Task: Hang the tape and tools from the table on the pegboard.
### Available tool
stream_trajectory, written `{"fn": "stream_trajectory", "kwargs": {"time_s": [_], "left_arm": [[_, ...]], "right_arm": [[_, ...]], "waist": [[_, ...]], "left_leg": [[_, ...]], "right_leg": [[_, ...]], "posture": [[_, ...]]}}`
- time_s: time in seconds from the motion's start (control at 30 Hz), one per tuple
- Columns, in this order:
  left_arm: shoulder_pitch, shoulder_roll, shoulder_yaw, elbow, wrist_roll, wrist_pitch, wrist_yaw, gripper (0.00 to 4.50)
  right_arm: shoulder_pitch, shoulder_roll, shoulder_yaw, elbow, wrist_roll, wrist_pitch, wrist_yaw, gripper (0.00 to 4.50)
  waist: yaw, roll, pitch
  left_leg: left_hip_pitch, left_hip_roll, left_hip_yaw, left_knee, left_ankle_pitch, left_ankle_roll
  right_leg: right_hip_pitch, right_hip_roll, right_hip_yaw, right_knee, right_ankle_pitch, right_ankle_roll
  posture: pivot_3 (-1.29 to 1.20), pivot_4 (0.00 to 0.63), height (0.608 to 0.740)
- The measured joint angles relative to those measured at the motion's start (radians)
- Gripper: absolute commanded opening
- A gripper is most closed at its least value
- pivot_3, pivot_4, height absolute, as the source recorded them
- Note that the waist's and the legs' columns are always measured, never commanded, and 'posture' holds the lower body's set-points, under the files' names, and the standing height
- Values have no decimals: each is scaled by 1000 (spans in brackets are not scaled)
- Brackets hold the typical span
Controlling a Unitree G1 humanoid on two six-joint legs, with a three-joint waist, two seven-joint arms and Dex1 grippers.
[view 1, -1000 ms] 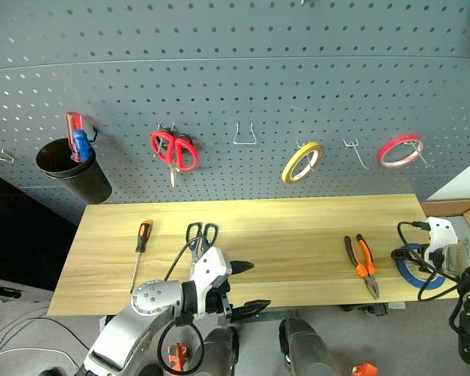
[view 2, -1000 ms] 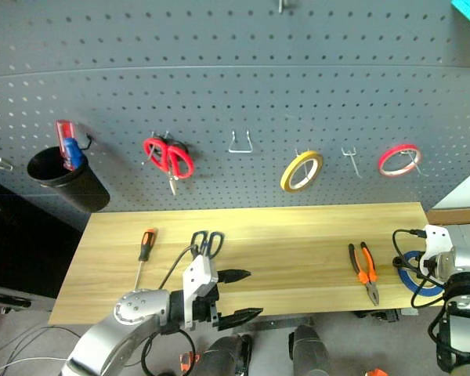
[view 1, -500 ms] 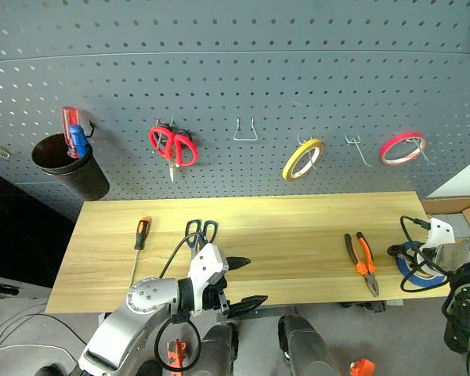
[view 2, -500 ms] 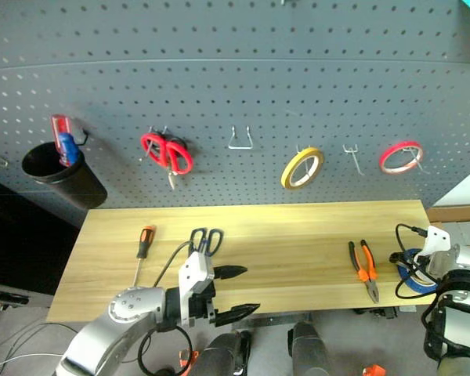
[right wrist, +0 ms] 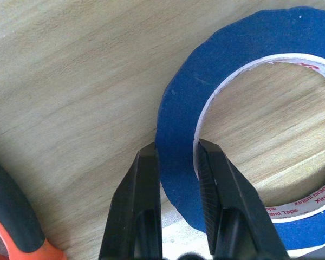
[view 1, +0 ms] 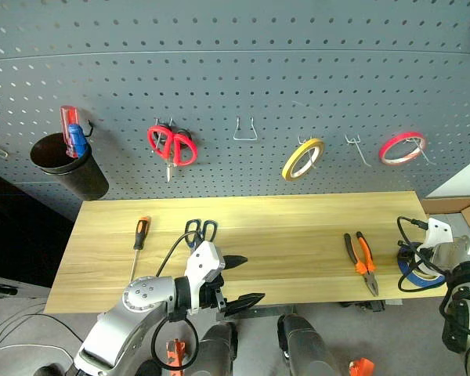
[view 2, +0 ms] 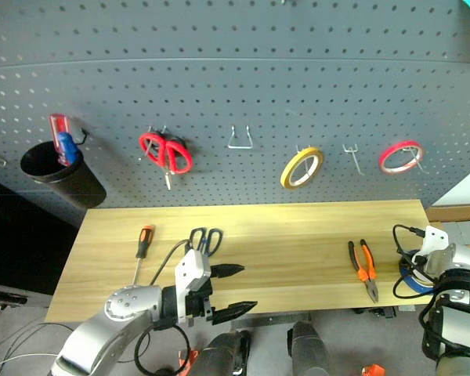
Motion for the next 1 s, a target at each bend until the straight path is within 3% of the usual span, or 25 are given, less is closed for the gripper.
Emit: {"fn": "stream_trajectory", "kwargs": {"time_s": [0.2, 0.4, 0.5, 0.67, 0.8, 0.9, 1.0], "left_arm": [[-66, -12, 13, 10, -8, -10, -13, 4500], [-150, -131, 52, 60, -32, -137, -11, 4500], [-180, -163, 78, 113, -38, -204, -22, 4500], [-215, -176, 86, 206, -35, -260, -47, 4500], [-254, -204, 90, 281, -28, -316, -50, 4500], [-278, -229, 94, 302, -28, -345, -45, 4500], [-301, -270, 105, 309, -29, -374, -21, 4500]], "right_arm": [[59, 13, -1, -148, 14, 68, -8, 365], [369, 10, -75, -764, 181, 294, 117, 364], [616, 31, -158, -1134, 333, 252, 276, 361], [849, 111, -326, -1465, 521, 133, 420, 359], [867, 174, -355, -1611, 592, 8, 416, 359], [794, 175, -273, -1689, 583, -54, 351, 359], [616, 162, -125, -1675, 474, -104, 240, 359]], "waist": [[0, 3, 2], [1, 6, 1], [-4, 7, 0], [-31, 7, 0], [-55, 7, 0], [-68, 7, 0], [-84, 7, 0]], "left_leg": [[-2, 0, 0, 0, 0, 0], [-16, 0, -1, 1, 2, -4], [-17, 2, -1, 1, 2, -4], [-13, 2, 1, 2, 0, -1], [-11, 3, 4, 3, 1, -1], [-10, 4, 6, 4, 3, -2], [-11, 4, 9, 5, 6, -3]], "right_leg": [[-2, 0, 0, 0, 0, 0], [-13, 0, -2, 0, 0, 0], [-14, 1, -3, -1, 0, 1], [-11, 1, -1, -1, 2, 4], [-11, 1, 0, 0, 7, 7], [-11, 2, -1, -1, 10, 9], [-11, 2, 0, -1, 13, 8]], "posture": [[-116, 302, 740], [-203, 296, 740], [-227, 291, 740], [-283, 282, 740], [-298, 276, 740], [-303, 272, 740], [-288, 262, 740]]}}
